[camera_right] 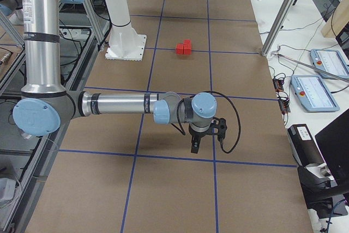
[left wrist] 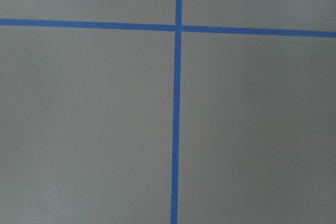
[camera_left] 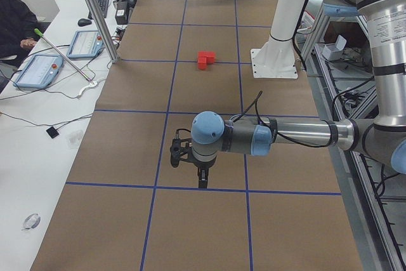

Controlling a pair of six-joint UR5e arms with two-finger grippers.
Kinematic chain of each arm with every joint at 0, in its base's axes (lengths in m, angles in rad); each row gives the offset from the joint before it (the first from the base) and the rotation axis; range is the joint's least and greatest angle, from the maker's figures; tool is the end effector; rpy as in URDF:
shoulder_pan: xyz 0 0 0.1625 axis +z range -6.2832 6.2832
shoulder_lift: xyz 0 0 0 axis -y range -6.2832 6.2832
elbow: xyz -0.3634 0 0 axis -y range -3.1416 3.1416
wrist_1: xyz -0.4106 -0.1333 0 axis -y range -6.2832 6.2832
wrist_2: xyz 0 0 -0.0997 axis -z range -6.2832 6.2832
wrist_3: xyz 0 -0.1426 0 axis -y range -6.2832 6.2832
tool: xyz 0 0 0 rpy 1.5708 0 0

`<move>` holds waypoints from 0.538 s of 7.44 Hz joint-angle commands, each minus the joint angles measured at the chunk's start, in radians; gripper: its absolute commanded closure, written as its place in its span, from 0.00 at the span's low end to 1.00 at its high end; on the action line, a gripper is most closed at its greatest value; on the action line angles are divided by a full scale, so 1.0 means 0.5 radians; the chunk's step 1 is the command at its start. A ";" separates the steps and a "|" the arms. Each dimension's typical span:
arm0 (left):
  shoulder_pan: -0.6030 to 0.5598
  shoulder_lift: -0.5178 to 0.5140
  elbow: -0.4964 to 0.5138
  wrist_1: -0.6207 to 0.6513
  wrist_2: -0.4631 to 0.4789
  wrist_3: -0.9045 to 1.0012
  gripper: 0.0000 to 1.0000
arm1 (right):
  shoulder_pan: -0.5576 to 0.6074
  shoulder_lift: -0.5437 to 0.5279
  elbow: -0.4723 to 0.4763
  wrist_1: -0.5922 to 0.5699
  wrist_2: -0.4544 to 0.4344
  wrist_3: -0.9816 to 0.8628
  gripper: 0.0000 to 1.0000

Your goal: Form red blocks into L shape at center

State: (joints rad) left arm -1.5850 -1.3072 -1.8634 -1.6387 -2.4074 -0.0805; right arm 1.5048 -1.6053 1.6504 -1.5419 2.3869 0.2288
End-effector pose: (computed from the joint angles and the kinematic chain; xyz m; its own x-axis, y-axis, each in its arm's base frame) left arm -0.0335 -0.4238 0.5869 0.6676 -0.0179 -0.7443 0.0680 0.9970 0.0370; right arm -0.0039 -0.5051 0.5972 0.6772 0.1294 0.7243 -0.0902 0.9916 -0.0928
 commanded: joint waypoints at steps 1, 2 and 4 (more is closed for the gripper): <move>0.001 0.004 -0.004 0.004 0.013 -0.008 0.00 | 0.000 0.005 0.000 -0.015 -0.077 0.036 0.00; 0.001 0.004 0.014 0.004 0.010 -0.023 0.00 | 0.000 0.011 0.000 -0.015 -0.119 0.036 0.00; 0.001 0.004 0.009 0.001 -0.005 -0.023 0.00 | 0.000 0.002 0.019 -0.015 -0.159 0.024 0.00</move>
State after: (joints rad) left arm -1.5847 -1.3055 -1.8574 -1.6378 -2.4072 -0.0909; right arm 1.5048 -1.6022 1.6560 -1.5492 2.3226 0.2448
